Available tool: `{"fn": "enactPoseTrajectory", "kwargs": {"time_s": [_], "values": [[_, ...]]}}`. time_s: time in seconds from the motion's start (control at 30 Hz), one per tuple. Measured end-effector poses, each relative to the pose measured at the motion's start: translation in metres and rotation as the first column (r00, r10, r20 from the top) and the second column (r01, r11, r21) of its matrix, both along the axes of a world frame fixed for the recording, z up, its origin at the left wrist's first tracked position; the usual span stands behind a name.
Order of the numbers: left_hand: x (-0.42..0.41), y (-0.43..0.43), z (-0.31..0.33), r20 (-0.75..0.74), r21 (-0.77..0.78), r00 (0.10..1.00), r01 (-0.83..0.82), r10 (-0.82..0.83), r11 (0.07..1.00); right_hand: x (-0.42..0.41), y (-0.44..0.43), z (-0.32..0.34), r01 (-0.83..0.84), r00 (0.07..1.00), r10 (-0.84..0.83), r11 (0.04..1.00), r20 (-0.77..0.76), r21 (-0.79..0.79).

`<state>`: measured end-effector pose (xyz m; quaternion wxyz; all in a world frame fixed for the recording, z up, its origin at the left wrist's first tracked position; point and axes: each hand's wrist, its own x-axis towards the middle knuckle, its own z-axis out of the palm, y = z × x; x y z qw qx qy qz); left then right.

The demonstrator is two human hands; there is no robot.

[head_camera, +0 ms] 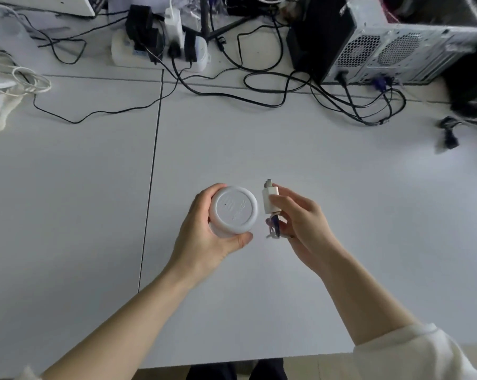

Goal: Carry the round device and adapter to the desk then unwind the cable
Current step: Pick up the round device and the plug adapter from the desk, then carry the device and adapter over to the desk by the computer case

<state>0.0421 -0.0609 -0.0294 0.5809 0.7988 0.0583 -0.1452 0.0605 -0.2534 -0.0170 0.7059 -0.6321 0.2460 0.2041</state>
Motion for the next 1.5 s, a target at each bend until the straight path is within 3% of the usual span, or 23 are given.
{"fn": "enactPoseTrajectory", "kwargs": {"time_s": [0.37,1.07,1.5], "values": [[-0.006,-0.096,0.039,0.111,0.012,0.987,0.118,-0.119,0.993,-0.038,-0.098,0.029,0.171,0.983,-0.176,0.98,0.051,0.099],[-0.091,-0.358,0.075,0.186,0.016,0.97,0.155,-0.155,0.988,-0.134,-0.351,0.066,0.237,0.958,-0.259,0.958,0.127,0.162],[-0.113,-0.473,0.081,0.196,0.022,0.951,0.239,-0.239,0.971,-0.171,-0.464,0.073,0.315,0.926,-0.342,0.933,0.157,0.172]]}}
